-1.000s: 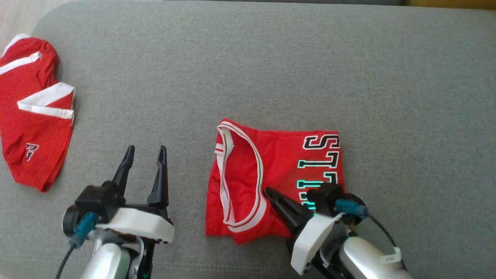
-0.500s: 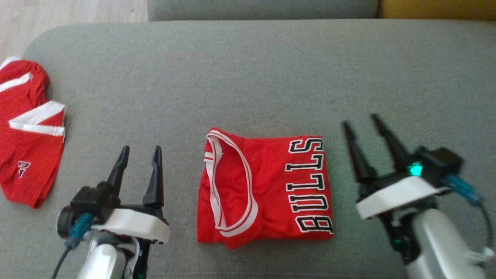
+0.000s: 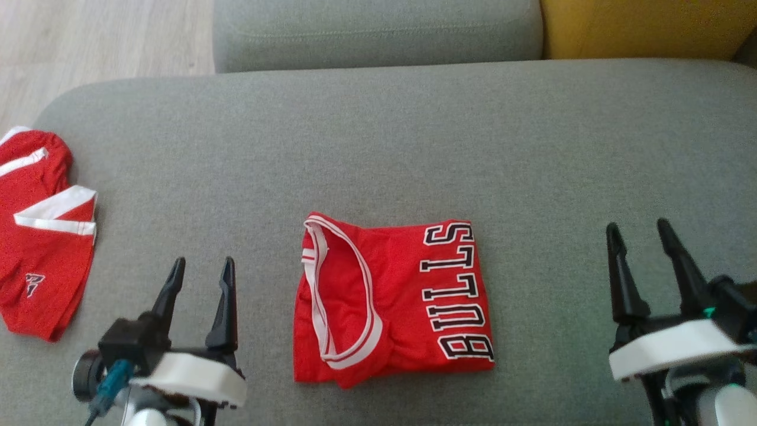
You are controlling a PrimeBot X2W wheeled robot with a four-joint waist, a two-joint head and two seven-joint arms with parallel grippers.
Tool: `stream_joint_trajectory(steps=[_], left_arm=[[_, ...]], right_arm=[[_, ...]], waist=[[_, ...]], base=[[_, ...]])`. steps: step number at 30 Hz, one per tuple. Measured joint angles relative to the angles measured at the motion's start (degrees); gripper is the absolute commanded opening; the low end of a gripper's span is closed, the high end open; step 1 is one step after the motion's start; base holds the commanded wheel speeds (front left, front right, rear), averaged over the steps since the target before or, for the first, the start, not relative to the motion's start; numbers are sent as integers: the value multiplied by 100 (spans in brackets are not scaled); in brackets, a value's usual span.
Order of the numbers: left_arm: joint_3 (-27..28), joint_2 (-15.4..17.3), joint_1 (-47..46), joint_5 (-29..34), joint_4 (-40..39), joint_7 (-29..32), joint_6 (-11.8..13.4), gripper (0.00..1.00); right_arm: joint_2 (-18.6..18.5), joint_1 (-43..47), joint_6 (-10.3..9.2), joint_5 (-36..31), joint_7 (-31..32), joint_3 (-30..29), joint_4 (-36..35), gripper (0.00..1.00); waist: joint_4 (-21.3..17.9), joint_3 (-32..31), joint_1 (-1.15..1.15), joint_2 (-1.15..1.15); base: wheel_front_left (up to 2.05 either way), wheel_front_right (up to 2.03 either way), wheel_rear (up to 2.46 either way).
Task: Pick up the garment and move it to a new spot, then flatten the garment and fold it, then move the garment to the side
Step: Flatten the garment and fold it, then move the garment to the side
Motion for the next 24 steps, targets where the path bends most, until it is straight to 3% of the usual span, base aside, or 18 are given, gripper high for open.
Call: stream_joint_trajectory(steps=[24], left_arm=[[-58, 177, 509, 0, -172, 137, 136, 100]], right_arm=[[201, 609, 0, -10, 216, 79, -346, 100]], waist=[[-110, -362, 0, 0]], base=[[0, 0, 0]])
